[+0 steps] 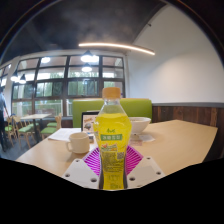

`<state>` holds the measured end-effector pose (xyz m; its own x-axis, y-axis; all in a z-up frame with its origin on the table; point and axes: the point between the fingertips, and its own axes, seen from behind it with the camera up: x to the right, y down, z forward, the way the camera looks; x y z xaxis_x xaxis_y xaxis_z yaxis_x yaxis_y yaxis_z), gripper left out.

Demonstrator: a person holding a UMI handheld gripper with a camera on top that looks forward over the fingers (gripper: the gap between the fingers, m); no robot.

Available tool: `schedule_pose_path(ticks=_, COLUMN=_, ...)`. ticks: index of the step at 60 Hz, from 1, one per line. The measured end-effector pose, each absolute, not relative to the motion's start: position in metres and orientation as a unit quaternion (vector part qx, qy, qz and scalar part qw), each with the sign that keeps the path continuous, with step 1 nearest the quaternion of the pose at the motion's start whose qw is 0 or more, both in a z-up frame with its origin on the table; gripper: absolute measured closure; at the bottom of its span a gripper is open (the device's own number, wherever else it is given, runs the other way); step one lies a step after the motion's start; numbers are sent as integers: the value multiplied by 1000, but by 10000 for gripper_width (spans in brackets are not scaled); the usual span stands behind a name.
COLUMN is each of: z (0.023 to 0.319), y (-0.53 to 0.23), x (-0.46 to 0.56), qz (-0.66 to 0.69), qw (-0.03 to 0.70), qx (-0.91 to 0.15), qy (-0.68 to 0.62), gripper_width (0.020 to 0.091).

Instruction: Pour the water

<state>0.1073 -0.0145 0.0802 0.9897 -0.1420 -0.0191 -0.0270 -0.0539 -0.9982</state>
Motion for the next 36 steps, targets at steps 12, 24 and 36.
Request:
schedule_pose_path(ticks=12, z=117, y=-4, x=155, qz=-136, qw=662, qx=-737, qy=13, gripper_width=842)
schedule_pose_path(ticks=24, z=207, y=73, x=166, qz=-427, qw=612, qx=-629, qy=-217, gripper_width=842)
schedule_pose_path(ticks=36, z=207, y=151, x=112, qz=-643, qw=401, qx=-418, qy=-502, gripper_width=838)
